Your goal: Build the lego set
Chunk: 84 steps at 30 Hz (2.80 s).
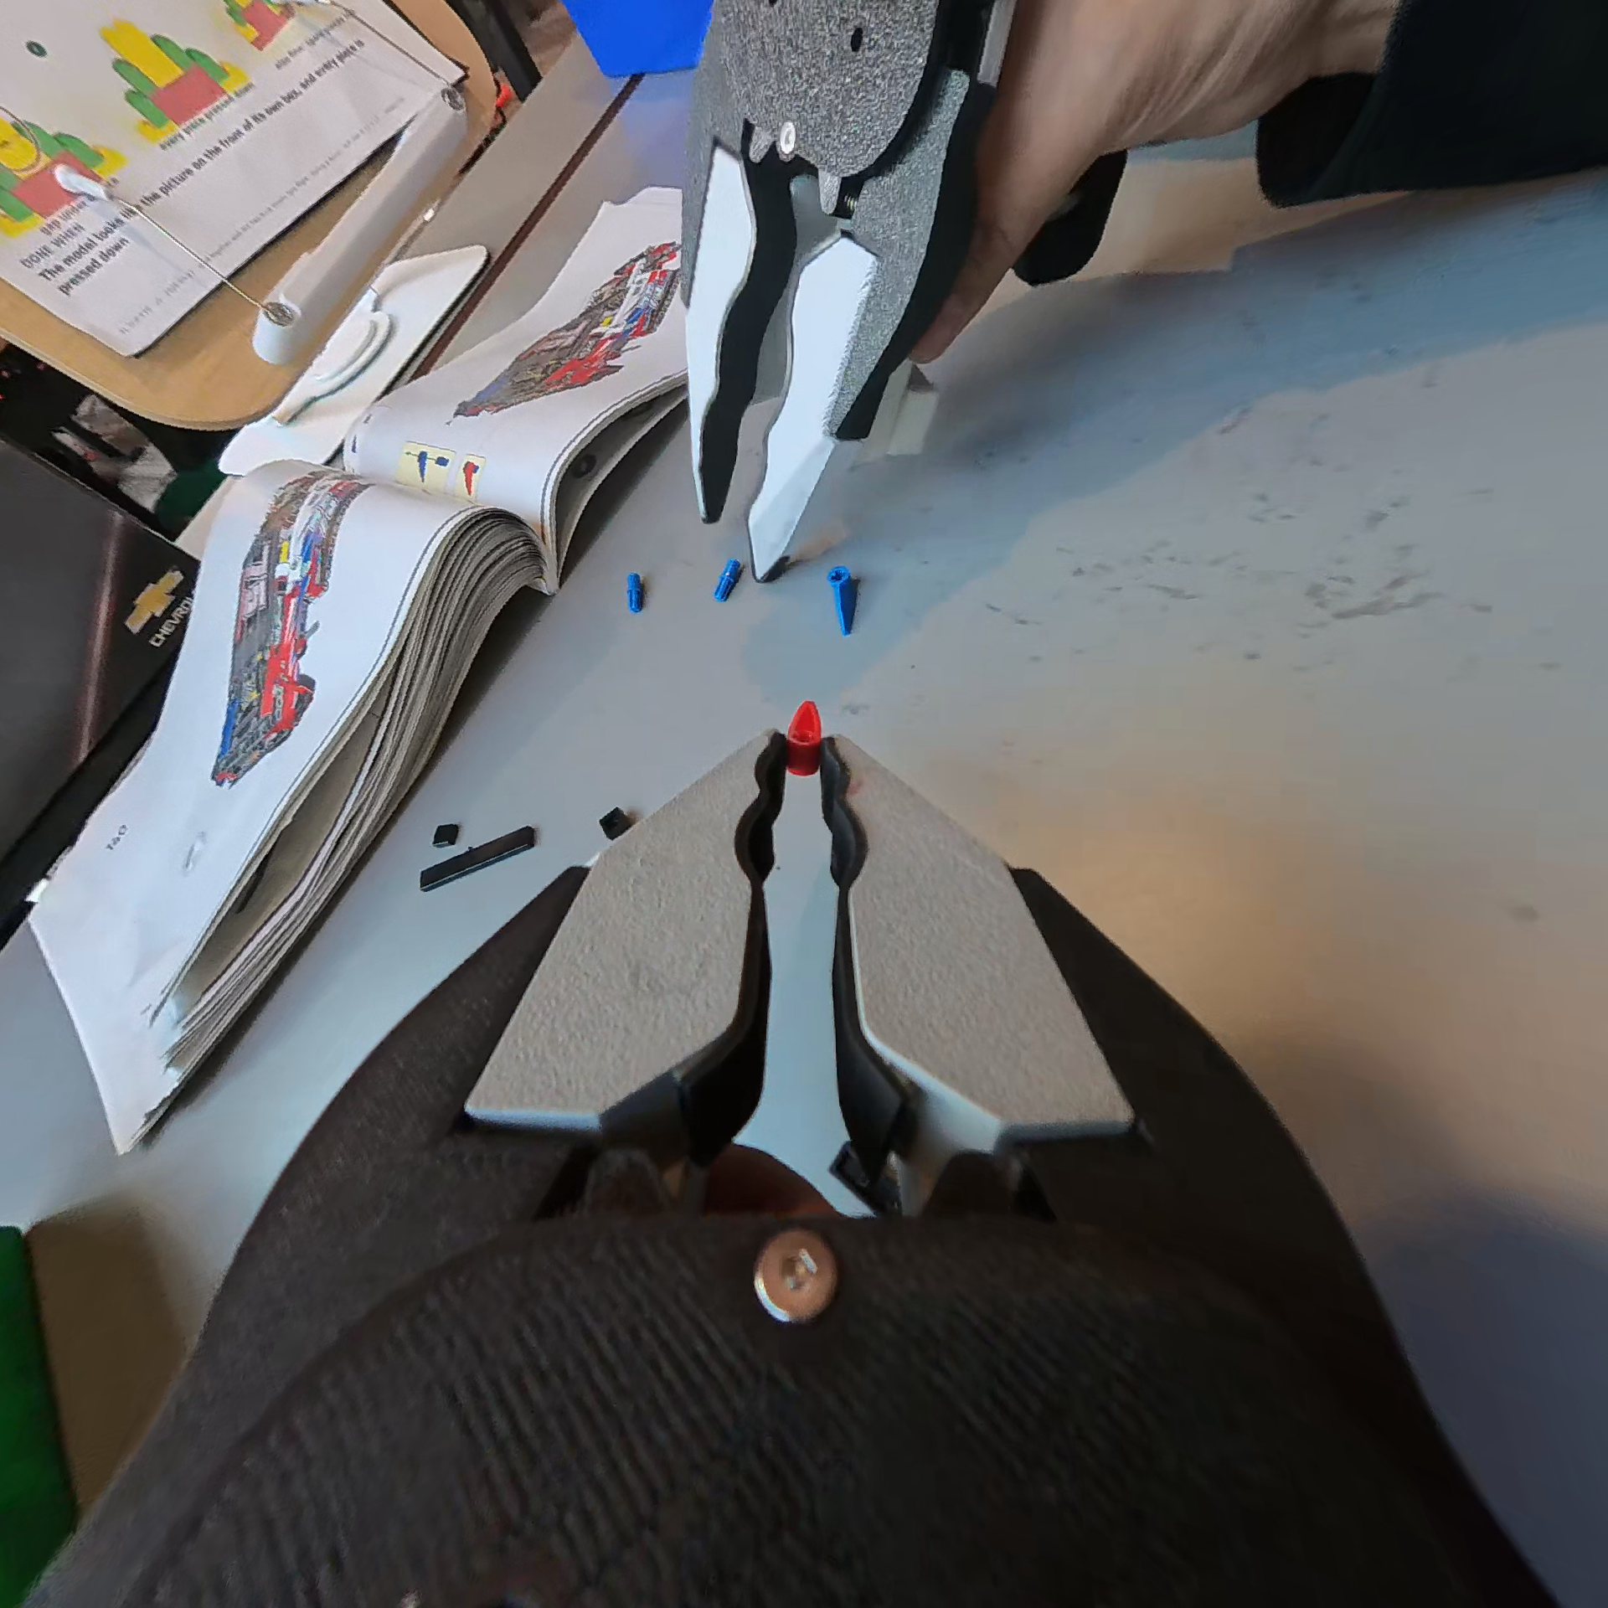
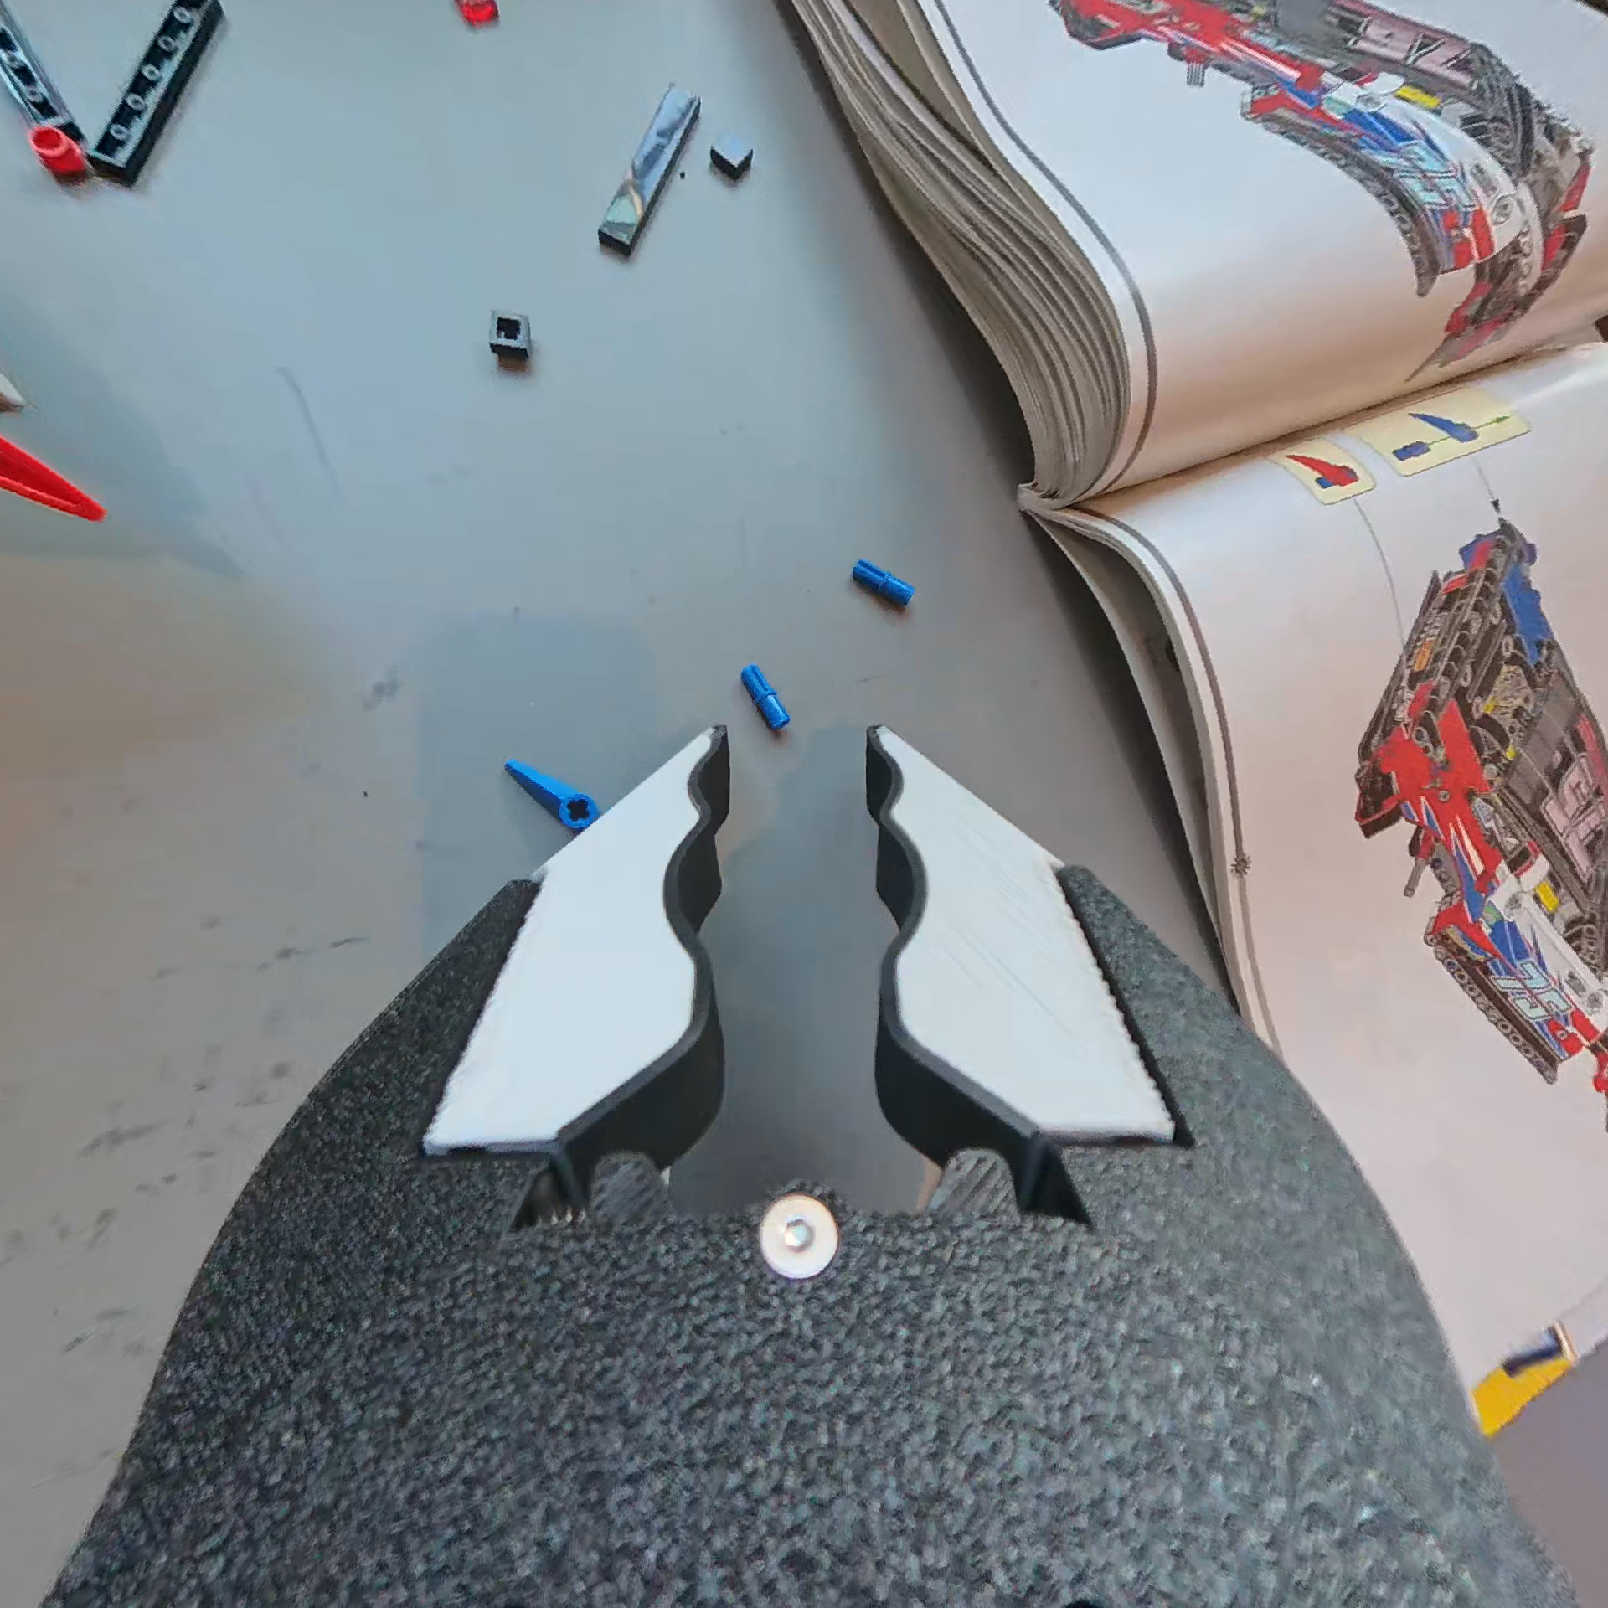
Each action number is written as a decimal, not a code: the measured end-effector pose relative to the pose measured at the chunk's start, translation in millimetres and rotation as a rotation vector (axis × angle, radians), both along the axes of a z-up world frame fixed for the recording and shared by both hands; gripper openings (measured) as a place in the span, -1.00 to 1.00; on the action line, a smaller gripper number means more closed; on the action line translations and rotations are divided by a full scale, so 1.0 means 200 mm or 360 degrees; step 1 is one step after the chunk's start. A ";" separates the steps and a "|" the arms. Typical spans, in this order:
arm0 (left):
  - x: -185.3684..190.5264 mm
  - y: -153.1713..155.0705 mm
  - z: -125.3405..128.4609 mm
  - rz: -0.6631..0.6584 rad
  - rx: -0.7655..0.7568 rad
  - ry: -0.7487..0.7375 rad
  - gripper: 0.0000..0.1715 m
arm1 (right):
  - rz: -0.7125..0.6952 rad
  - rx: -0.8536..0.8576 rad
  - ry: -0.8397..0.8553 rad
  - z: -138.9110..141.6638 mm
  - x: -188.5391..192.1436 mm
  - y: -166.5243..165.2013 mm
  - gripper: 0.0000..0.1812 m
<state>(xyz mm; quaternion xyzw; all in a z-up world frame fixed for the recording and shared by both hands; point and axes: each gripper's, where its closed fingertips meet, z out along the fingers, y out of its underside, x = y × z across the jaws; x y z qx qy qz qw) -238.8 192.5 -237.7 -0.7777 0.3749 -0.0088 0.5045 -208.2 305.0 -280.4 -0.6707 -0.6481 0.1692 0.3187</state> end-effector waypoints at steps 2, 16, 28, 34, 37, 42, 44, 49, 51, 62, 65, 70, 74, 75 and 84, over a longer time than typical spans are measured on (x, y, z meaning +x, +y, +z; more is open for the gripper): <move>0.00 -0.01 0.01 -0.0007 -0.0025 -0.0069 -0.95 | 0.0027 -0.0053 0.0053 0.02 -0.01 -0.01 -0.73; -0.03 -0.02 0.00 0.0003 -0.0112 -0.0208 -0.95 | 0.0242 -0.0188 0.0073 -0.02 -0.03 -0.04 -0.97; -0.03 -0.02 -0.01 0.0010 -0.0136 -0.0191 -0.95 | 0.0359 -0.0027 -0.0061 0.02 -0.06 0.02 -0.85; -0.02 -0.03 -0.02 -0.0003 -0.0138 -0.0177 -0.95 | 0.0678 0.0080 -0.0206 0.03 -0.07 0.00 -0.94; -0.02 -0.03 -0.02 0.0000 -0.0141 -0.0176 -0.95 | 0.0831 0.0131 -0.0359 0.03 -0.03 0.00 -0.91; -0.02 -0.03 0.00 -0.0006 -0.0133 -0.0190 -0.95 | 0.1000 0.0091 -0.0415 0.06 -0.04 -0.01 -0.84; -0.02 -0.03 0.00 -0.0006 -0.0130 -0.0191 -0.96 | 0.1061 0.0056 -0.0434 0.05 -0.05 -0.03 -0.85; -0.01 -0.04 -0.01 -0.0015 -0.0138 -0.0185 -0.95 | 0.1123 0.0021 -0.0489 0.00 -0.04 -0.03 -0.84; -0.01 -0.04 -0.01 -0.0020 -0.0147 -0.0185 -0.95 | 0.1139 -0.0016 -0.0444 0.01 -0.05 -0.04 -0.84; 0.00 -0.03 -0.05 -0.0028 -0.0183 -0.0161 -0.95 | 0.1159 -0.0170 -0.0423 -0.03 -0.03 -0.07 -0.83; 0.00 -0.03 -0.05 -0.0028 -0.0193 -0.0168 -0.95 | 0.1171 -0.0116 -0.0429 -0.02 -0.03 -0.04 -0.84; 0.01 -0.04 -0.05 -0.0026 -0.0192 -0.0159 -0.96 | 0.1281 -0.0070 -0.0430 0.02 -0.08 -0.06 -0.86; 0.01 -0.04 -0.05 -0.0033 -0.0192 -0.0155 -0.96 | 0.1435 0.0016 -0.0586 -0.01 -0.10 -0.07 -0.86; 0.01 -0.04 -0.05 -0.0035 -0.0192 -0.0153 -0.96 | 0.1465 0.0024 -0.0621 -0.01 -0.10 -0.07 -0.86; 0.01 -0.03 -0.07 -0.0011 -0.0212 -0.0153 -0.96 | 0.1480 -0.0020 -0.0698 -0.03 -0.05 -0.12 -0.93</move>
